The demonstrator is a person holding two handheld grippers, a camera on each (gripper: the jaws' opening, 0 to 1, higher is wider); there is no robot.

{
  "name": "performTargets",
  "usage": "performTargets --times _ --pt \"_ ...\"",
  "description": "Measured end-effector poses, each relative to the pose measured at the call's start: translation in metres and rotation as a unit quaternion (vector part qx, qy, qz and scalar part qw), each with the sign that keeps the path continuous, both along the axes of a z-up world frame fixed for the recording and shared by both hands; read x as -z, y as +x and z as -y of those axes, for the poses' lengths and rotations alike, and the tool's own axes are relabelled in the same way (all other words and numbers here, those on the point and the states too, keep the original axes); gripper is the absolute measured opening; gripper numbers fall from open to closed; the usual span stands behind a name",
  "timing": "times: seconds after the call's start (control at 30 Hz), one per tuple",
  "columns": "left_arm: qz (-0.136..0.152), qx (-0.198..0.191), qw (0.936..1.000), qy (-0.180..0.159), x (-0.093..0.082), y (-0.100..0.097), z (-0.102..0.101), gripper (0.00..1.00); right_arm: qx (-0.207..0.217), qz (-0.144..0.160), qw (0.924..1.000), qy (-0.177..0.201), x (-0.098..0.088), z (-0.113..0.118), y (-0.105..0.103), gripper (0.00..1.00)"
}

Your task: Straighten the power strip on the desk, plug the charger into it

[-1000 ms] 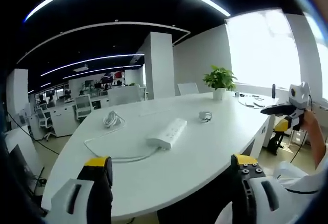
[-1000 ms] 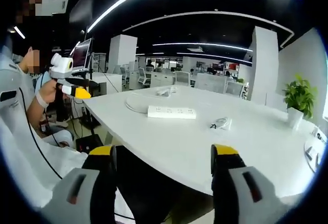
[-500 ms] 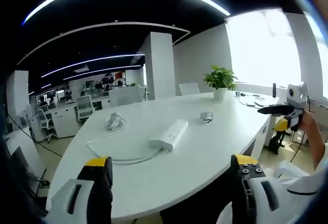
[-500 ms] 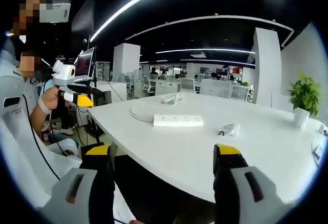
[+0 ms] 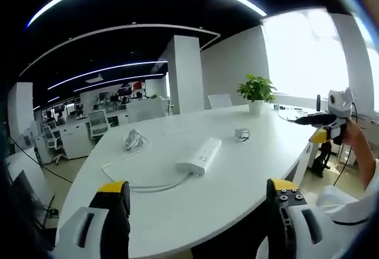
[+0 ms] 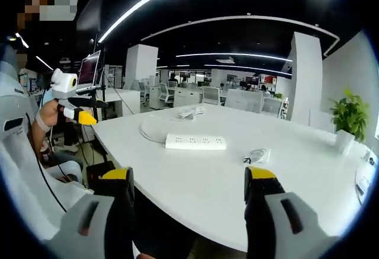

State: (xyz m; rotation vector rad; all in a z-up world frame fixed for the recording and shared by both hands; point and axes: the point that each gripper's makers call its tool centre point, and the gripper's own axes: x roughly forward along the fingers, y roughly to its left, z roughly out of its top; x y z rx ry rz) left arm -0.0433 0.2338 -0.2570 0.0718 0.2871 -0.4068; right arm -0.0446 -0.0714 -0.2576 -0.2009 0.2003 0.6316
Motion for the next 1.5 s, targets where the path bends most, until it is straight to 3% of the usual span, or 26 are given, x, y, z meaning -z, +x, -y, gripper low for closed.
performTargets --times 0.23,0.5,0.73,0.83,0.93,0.97,1.07,1.17,1.3,1.4,1.47,1.5 --pt "0.014 0.006 0.9998 0.007 -0.010 0.015 -0.002 0.96 -0.007 -0.009 0.9999 0.004 0.004 -0.006 0.012 0.71" --pt "0.006 0.041 0.9991 0.004 -0.009 0.032 0.010 0.96 -0.021 -0.019 0.9996 0.004 0.003 -0.013 0.014 0.66" --pt "-0.004 0.039 0.9989 0.026 -0.008 0.063 0.012 0.96 -0.025 -0.024 0.9994 -0.006 0.010 -0.015 0.033 0.66" --pt "-0.011 0.043 0.9985 0.032 -0.006 0.078 0.017 0.96 -0.064 0.019 0.9974 -0.026 0.009 -0.024 0.041 0.56" --pt "-0.020 0.051 0.9976 0.042 -0.001 0.090 0.024 0.96 -0.074 0.011 0.9971 -0.015 0.012 -0.028 0.050 0.55" --pt "-0.024 0.054 0.9973 0.045 0.001 0.095 0.026 0.96 -0.073 0.009 0.9972 -0.019 0.015 -0.027 0.053 0.55" --pt "-0.025 0.068 0.9949 0.070 0.009 0.105 0.034 0.96 -0.073 0.013 0.9927 -0.095 0.029 -0.022 0.061 0.54" --pt "-0.028 0.080 0.9932 0.080 0.016 0.113 0.041 0.96 -0.079 -0.011 0.9872 -0.138 0.045 -0.021 0.064 0.45" --pt "-0.045 0.093 0.9914 0.080 0.028 0.123 0.050 0.96 -0.078 -0.038 0.9880 -0.128 0.044 -0.021 0.070 0.46" --pt "-0.049 0.100 0.9899 0.088 0.036 0.130 0.055 0.96 -0.059 -0.043 0.9946 -0.073 0.033 -0.023 0.082 0.41" --pt "-0.051 0.105 0.9888 0.094 0.039 0.135 0.057 0.96 -0.075 -0.034 0.9899 -0.116 0.039 -0.026 0.085 0.52" --pt "-0.054 0.107 0.9885 0.093 0.040 0.138 0.058 0.96 -0.063 -0.046 0.9905 -0.113 0.043 -0.027 0.087 0.65"
